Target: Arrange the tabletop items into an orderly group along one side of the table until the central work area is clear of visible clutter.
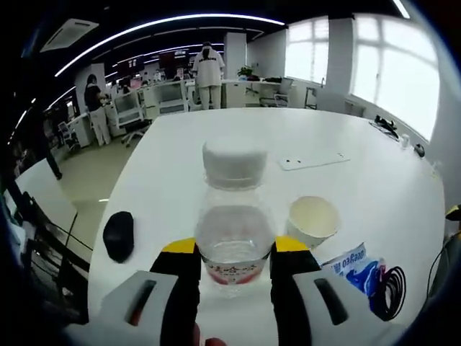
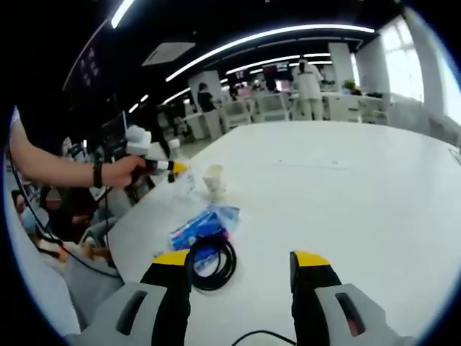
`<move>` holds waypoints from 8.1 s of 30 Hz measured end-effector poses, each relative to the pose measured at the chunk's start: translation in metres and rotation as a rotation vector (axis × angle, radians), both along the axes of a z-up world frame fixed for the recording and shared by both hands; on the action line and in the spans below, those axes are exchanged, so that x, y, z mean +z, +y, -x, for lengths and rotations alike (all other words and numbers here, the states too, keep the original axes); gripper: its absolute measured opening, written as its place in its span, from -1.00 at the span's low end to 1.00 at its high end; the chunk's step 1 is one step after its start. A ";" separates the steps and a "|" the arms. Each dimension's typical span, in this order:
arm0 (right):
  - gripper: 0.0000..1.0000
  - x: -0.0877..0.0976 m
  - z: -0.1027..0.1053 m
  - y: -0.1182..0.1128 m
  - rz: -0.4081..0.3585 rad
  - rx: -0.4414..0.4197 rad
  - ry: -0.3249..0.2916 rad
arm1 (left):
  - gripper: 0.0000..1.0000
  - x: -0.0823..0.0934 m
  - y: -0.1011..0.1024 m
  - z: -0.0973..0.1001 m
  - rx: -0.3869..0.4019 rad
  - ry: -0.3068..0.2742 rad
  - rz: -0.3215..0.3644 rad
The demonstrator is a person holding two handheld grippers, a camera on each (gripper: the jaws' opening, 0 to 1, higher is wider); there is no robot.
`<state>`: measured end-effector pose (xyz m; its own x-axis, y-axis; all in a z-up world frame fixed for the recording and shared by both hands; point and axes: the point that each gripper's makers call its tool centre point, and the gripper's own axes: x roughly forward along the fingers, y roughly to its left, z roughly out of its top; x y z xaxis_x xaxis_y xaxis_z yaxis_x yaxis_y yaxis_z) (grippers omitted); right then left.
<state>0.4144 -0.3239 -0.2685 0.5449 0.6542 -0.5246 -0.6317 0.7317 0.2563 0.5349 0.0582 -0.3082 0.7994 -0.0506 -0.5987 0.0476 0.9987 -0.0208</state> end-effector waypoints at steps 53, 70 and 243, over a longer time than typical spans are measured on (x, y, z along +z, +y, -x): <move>0.09 -0.001 0.001 0.000 0.004 -0.006 -0.001 | -0.29 -0.017 -0.021 -0.006 0.054 -0.003 0.019; 0.09 -0.006 0.003 0.000 0.005 -0.007 0.009 | -0.24 -0.017 -0.020 -0.019 0.065 0.014 0.094; -0.94 -0.130 0.005 0.080 -0.020 -0.055 0.329 | -0.98 -0.093 -0.219 0.181 -0.043 0.322 0.347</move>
